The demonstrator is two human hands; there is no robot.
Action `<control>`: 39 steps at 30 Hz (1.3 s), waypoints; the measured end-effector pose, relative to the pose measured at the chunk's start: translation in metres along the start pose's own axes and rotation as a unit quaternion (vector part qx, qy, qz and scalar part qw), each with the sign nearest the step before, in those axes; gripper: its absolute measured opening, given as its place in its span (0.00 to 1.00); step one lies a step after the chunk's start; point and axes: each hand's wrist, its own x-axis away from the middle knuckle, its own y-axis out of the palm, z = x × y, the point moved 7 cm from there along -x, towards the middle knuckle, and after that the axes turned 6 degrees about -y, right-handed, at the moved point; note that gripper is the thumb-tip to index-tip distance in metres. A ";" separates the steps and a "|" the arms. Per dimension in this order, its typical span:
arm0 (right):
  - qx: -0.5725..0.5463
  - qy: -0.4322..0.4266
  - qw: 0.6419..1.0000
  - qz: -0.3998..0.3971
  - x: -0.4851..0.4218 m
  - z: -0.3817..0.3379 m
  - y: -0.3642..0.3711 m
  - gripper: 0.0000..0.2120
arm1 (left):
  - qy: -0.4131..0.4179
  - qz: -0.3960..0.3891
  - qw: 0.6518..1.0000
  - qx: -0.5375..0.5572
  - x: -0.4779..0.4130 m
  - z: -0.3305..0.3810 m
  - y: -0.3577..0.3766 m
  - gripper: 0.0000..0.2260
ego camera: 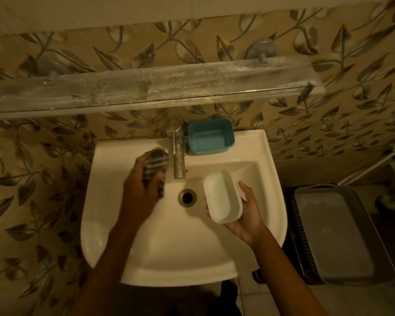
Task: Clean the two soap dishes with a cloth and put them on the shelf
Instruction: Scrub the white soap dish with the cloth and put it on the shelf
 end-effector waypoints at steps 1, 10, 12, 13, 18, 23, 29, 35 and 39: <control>0.020 -0.005 1.000 -0.003 -0.001 0.004 0.006 0.30 | 0.012 -0.032 0.999 0.010 0.017 0.012 0.011 0.21; 0.134 0.017 0.990 0.041 0.012 0.019 0.020 0.25 | 0.004 -0.078 0.987 -0.142 0.081 0.017 0.096 0.13; 0.133 0.024 0.990 0.050 0.020 0.012 0.009 0.25 | 0.080 -0.139 0.977 -0.138 0.103 0.018 0.106 0.15; 0.135 0.032 0.989 0.053 0.024 0.012 0.006 0.25 | 0.135 -0.150 0.967 -0.158 0.110 0.020 0.107 0.14; 0.122 0.016 0.991 0.045 0.035 0.021 0.008 0.23 | 0.301 -0.043 0.887 -0.349 0.085 0.040 0.098 0.14; 0.261 -0.102 0.959 0.038 0.031 -0.008 0.019 0.20 | 0.191 -0.061 0.872 -0.446 0.059 0.048 0.101 0.23; 0.437 -0.140 0.888 -0.027 0.025 -0.021 0.029 0.18 | -0.068 -0.255 0.895 -0.360 0.099 0.017 0.117 0.13; 0.451 -0.186 0.872 -0.034 0.028 -0.026 0.023 0.19 | -0.162 -0.365 0.914 -0.074 0.111 0.025 0.119 0.10; 0.417 -0.244 0.875 -0.040 0.035 -0.033 0.024 0.23 | -0.322 -0.414 0.841 0.131 0.104 0.025 0.111 0.11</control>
